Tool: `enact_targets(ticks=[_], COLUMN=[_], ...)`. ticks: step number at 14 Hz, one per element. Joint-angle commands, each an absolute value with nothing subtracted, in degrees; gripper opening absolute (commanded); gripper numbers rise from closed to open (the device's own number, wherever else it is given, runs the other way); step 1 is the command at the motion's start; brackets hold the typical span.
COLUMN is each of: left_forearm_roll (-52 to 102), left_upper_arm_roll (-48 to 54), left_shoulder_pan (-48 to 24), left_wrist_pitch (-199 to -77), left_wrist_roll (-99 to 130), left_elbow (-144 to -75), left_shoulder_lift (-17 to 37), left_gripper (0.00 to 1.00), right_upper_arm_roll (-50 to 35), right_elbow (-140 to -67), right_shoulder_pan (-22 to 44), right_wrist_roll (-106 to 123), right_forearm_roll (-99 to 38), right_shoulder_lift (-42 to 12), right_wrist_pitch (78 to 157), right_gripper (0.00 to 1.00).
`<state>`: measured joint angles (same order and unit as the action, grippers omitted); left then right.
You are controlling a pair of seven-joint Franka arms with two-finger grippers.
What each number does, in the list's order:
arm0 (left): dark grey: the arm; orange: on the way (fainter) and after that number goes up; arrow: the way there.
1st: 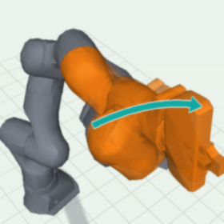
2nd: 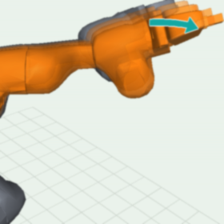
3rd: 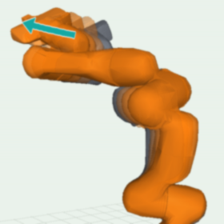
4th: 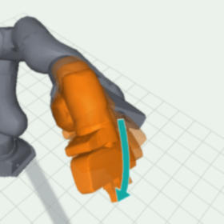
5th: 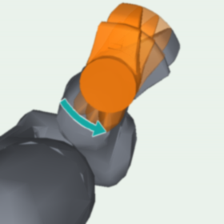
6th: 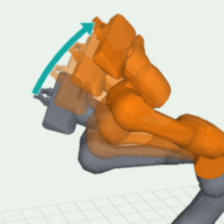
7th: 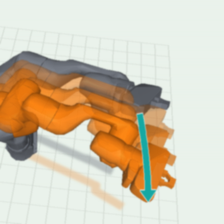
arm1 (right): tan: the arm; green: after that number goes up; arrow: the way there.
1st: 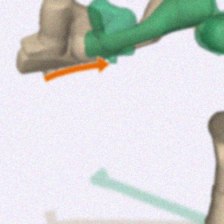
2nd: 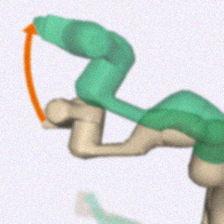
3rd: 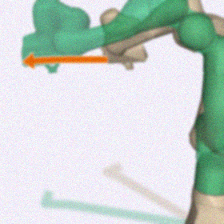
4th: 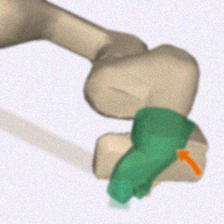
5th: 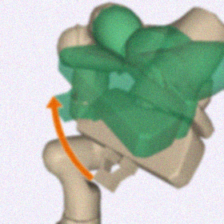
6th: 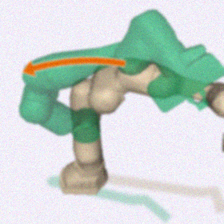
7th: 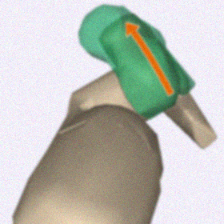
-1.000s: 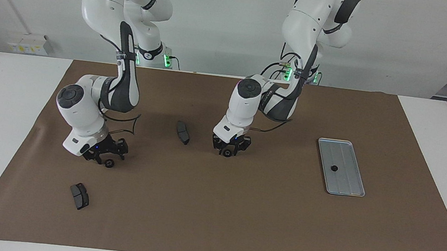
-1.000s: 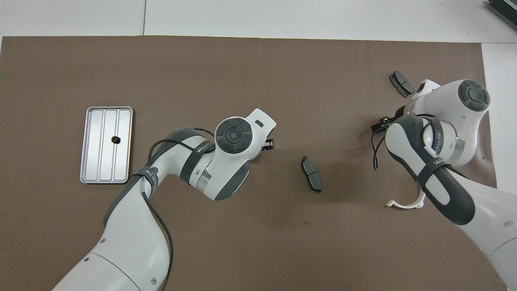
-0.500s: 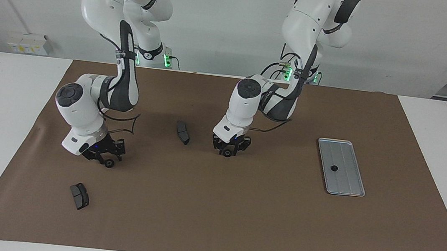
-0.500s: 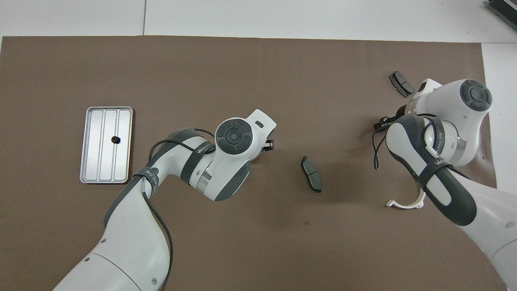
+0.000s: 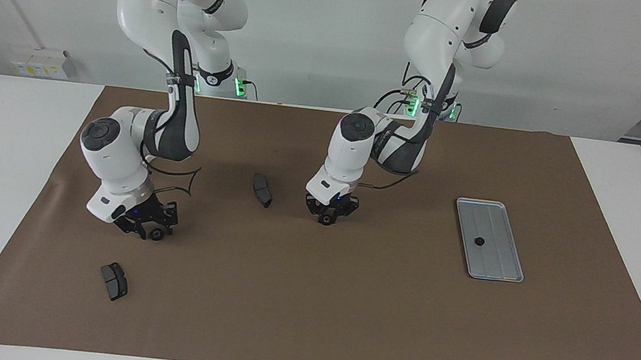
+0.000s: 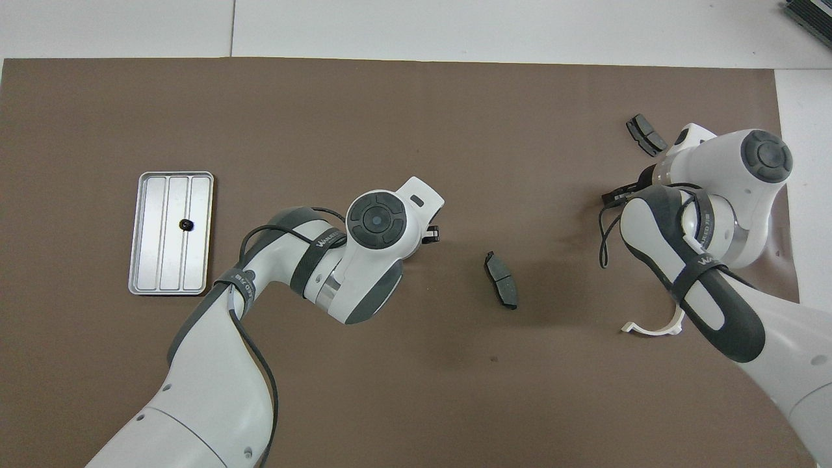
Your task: Pick bearing gear from pile to tray
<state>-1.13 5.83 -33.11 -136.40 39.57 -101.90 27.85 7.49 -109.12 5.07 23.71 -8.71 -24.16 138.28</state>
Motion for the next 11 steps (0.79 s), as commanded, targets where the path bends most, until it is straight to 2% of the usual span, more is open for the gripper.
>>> enact_targets(ticks=[1,3,4,8,9,11], left_forearm_roll=[-1.8,-1.8,-1.8,-1.9,-1.9,-1.8], left_upper_arm_roll=[4.9,4.8,4.9,4.2,4.2,4.3], left_shoulder_pan=[-34.1,-34.0,-33.6,-29.3,-27.6,-22.9], left_wrist_pitch=[-137.2,-137.0,-136.5,-128.7,-127.7,-127.0], left_wrist_roll=[40.2,40.2,40.1,39.6,39.3,36.0], left_elbow=[-103.0,-103.0,-102.6,-95.6,-94.5,-94.6], left_shoulder_lift=[27.6,27.6,27.6,28.2,28.1,27.3], left_gripper=[0.16,0.08,0.06,0.06,0.07,0.07], right_upper_arm_roll=[7.5,7.5,7.5,7.5,7.5,7.4], right_elbow=[-109.7,-109.8,-109.9,-109.8,-109.7,-109.0], right_shoulder_pan=[5.2,5.2,5.2,5.3,5.3,5.4], right_wrist_roll=[23.8,23.8,23.8,23.7,23.6,22.4], right_forearm_roll=[-10.5,-10.5,-10.5,-10.5,-10.5,-10.5], right_shoulder_lift=[-24.2,-24.1,-24.1,-24.1,-24.1,-23.5], right_wrist_pitch=[139.5,139.5,139.4,138.9,138.7,137.4], right_gripper=[0.66,0.57,0.5,0.05,0.0,0.0])
